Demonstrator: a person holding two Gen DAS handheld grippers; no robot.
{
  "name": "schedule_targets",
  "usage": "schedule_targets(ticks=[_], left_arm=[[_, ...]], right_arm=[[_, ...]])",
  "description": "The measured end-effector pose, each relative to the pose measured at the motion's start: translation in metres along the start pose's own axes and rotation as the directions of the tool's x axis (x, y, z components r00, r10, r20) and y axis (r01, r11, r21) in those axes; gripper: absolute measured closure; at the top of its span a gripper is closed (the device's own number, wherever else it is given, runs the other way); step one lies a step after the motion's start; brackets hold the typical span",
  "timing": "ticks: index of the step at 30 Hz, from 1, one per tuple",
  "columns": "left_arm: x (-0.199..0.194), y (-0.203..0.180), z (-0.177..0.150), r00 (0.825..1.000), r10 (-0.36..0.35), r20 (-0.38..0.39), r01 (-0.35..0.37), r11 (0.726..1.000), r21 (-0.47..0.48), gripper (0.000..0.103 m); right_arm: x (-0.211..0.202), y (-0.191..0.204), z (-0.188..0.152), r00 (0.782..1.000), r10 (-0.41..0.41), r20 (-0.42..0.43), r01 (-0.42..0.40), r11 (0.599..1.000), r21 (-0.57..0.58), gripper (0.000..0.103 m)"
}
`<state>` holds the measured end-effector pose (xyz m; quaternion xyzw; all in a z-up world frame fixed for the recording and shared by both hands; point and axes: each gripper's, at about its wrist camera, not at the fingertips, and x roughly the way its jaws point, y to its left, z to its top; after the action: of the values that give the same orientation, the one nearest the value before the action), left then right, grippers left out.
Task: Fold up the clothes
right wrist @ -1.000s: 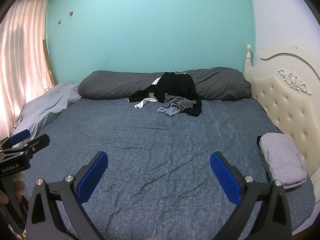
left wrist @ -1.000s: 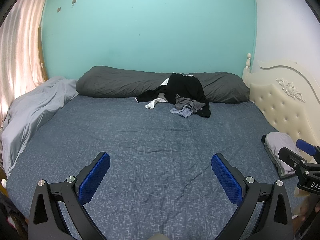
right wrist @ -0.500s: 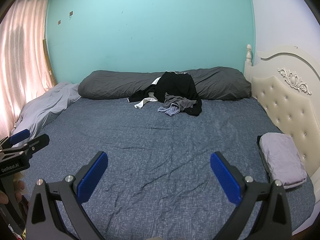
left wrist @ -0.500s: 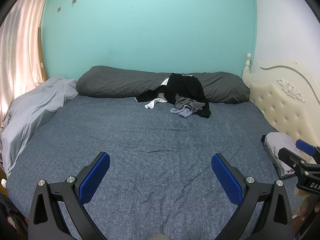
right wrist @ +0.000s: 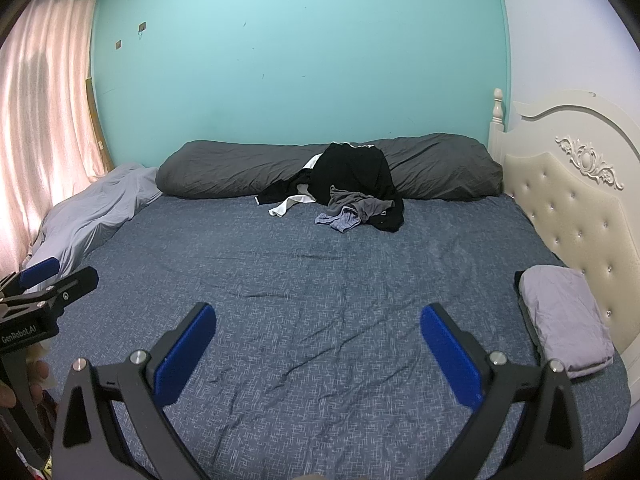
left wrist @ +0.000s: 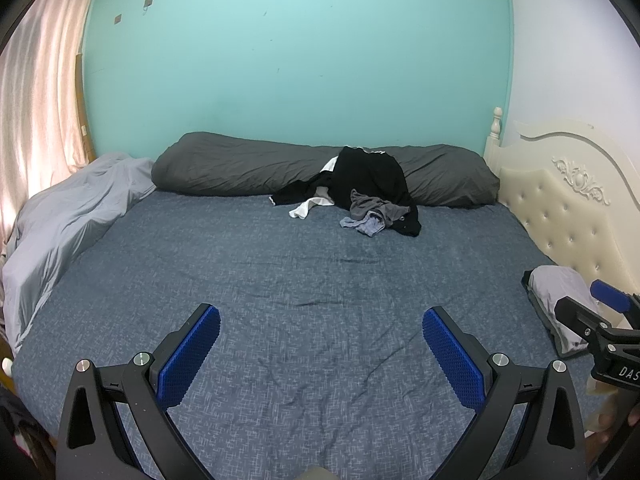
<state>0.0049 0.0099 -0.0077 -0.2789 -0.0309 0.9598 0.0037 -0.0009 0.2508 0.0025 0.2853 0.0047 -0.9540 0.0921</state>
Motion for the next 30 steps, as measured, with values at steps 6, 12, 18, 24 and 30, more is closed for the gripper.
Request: schedule_targets(ticks=[6,12,18,24,30], left_arm=[[0.002,0.002,0.001,1.000,-0.001,-0.002,0.001,1.000,0.000,0.000],[0.007,0.002,0.001,1.000,-0.002,-0.005,0.002,1.000,-0.004,0.000],[0.018,0.004,0.003,1.000,-0.002,-0.009,0.002,1.000,-0.004,0.000],[0.048,0.006,0.008,1.000,-0.004,-0.021,0.003,1.000,-0.014,0.000],[0.122,0.005,0.018,0.999,-0.016,-0.040,0.015,1.000,-0.023,0.000]], right_arm=[[0.002,0.000,-0.002,1.000,0.000,0.001,0.000,1.000,0.000,0.000],[0.005,-0.002,-0.002,1.000,-0.001,-0.004,0.001,1.000,0.003,0.000],[0.014,-0.005,-0.002,1.000,0.001,-0.010,-0.001,1.000,0.011,0.000],[0.033,-0.013,-0.004,1.000,0.007,0.005,-0.007,1.000,0.002,0.000],[0.085,-0.032,0.003,1.000,0.012,-0.011,-0.012,1.000,-0.006,0.000]])
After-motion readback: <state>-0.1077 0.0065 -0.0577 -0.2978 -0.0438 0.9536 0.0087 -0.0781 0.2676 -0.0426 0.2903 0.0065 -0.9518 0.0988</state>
